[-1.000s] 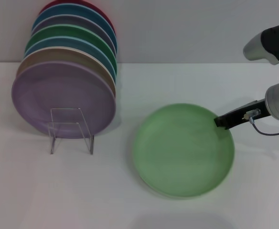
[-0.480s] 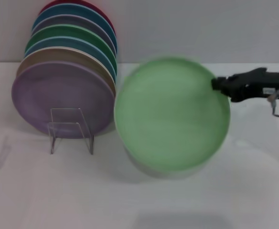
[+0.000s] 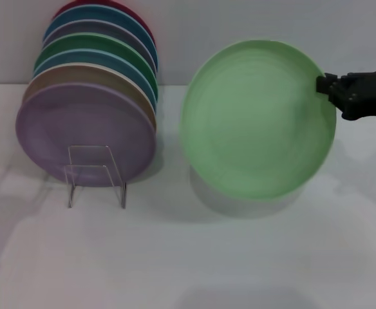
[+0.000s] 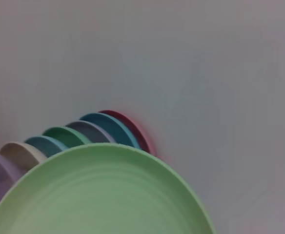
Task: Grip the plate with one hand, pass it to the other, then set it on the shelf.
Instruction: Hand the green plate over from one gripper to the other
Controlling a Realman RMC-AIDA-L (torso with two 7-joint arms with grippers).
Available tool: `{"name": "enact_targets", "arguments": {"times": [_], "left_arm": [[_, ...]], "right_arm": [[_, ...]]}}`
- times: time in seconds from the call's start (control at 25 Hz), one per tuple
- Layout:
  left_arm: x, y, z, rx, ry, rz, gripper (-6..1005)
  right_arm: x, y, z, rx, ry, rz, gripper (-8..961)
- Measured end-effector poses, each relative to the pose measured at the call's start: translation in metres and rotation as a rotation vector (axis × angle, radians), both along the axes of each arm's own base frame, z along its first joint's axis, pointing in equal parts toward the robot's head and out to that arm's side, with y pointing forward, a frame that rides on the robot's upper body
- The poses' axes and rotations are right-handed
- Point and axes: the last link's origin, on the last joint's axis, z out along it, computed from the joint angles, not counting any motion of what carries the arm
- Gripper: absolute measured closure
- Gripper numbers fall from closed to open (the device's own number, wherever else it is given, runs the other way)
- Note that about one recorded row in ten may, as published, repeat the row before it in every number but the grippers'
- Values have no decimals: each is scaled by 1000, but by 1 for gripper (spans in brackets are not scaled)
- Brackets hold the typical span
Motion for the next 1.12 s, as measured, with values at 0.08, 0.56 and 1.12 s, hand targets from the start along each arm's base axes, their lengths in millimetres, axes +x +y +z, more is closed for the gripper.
{"name": "enact_targets", "arguments": {"times": [0.08, 0.56, 1.12], "left_arm": [[9, 8, -1, 17, 45, -4, 179], [88, 50, 21, -181, 188, 181, 200], [173, 51, 23, -459, 213, 261, 192]], "right_arm": [[1, 2, 0, 11, -1, -5, 922], [2, 6, -1, 42, -40, 23, 916], [2, 12, -10, 73, -42, 99, 909]]}}
